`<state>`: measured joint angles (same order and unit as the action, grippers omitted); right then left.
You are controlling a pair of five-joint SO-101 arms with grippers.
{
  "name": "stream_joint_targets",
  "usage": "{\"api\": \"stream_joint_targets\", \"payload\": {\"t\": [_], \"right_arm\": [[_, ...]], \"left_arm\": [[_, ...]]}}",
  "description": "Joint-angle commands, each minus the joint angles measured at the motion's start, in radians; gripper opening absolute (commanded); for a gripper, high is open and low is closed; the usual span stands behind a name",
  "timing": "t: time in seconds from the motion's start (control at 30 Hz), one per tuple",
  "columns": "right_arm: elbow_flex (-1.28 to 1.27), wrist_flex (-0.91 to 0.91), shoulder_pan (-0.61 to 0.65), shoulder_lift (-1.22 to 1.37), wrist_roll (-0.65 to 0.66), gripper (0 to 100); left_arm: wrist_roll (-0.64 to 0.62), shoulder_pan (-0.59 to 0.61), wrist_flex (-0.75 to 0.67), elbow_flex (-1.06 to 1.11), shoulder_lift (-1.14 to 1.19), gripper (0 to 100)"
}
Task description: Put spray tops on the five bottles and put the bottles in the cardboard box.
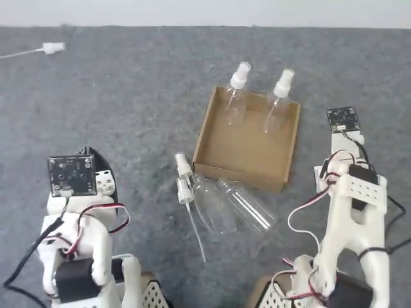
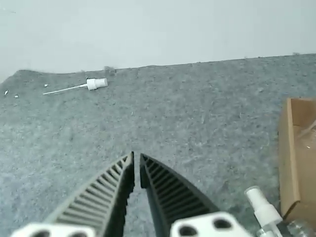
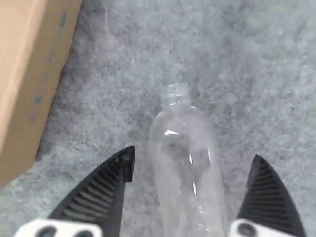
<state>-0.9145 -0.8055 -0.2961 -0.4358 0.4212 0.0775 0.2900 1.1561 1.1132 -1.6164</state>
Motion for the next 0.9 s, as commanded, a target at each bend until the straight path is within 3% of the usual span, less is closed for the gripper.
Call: {"api": "stream_joint_targets", "payload": {"t": [0.0,0.23,0.37,0.87], "right_arm": [[0.068,-0.053,0.005,-0.156,-0.017,26.5],[-0.034,-0.128,0.012,-0.478,-0.02,8.5],[-0.147,-0.163,0.01,-0.699,-0.018,3.1],[-0.598,-0.262,0.005,-1.343,-0.009,1.7]], "left_arm": [[0.008,0.0,-0.018,-0.013,-0.025,1],[0.006,0.002,-0.028,0.082,-0.229,1],[0.003,0.0,-0.087,0.16,-0.193,1],[0.003,0.0,-0.282,0.573,-0.192,1]]}}
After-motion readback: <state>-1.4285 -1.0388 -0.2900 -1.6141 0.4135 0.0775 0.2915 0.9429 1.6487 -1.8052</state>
